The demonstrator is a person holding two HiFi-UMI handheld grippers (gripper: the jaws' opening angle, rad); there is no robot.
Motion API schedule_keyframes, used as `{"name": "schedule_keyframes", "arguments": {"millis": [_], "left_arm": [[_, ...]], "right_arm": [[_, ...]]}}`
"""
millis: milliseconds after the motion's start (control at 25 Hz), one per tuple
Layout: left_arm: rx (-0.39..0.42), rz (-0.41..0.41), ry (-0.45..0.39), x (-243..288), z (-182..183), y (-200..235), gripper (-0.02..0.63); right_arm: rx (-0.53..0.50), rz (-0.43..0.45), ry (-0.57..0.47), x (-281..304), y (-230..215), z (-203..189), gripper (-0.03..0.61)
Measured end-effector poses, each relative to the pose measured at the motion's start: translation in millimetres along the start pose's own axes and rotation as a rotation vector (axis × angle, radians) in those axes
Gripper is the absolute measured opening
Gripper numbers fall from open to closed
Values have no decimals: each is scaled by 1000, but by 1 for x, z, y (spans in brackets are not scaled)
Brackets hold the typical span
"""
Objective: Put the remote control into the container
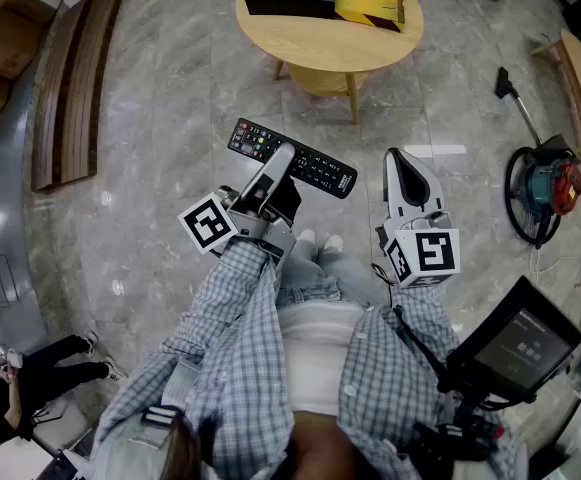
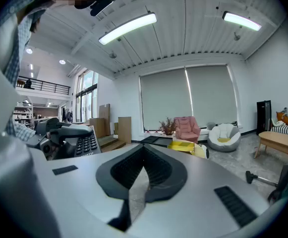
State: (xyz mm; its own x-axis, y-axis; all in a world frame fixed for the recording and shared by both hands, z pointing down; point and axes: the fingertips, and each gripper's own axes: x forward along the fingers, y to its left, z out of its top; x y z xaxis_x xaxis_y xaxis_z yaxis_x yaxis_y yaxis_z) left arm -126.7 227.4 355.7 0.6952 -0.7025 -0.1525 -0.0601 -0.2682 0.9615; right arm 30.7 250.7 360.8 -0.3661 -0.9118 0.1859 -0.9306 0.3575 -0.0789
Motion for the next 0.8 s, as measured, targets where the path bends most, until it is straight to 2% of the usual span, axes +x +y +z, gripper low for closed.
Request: {"name": "schedule_keyframes", "arguments": {"millis": [800], "left_arm": [[-13,-10,-30,-3,3,3,104]], "right_arm": [[7,-17,-3,-2,-6,1,6]]}}
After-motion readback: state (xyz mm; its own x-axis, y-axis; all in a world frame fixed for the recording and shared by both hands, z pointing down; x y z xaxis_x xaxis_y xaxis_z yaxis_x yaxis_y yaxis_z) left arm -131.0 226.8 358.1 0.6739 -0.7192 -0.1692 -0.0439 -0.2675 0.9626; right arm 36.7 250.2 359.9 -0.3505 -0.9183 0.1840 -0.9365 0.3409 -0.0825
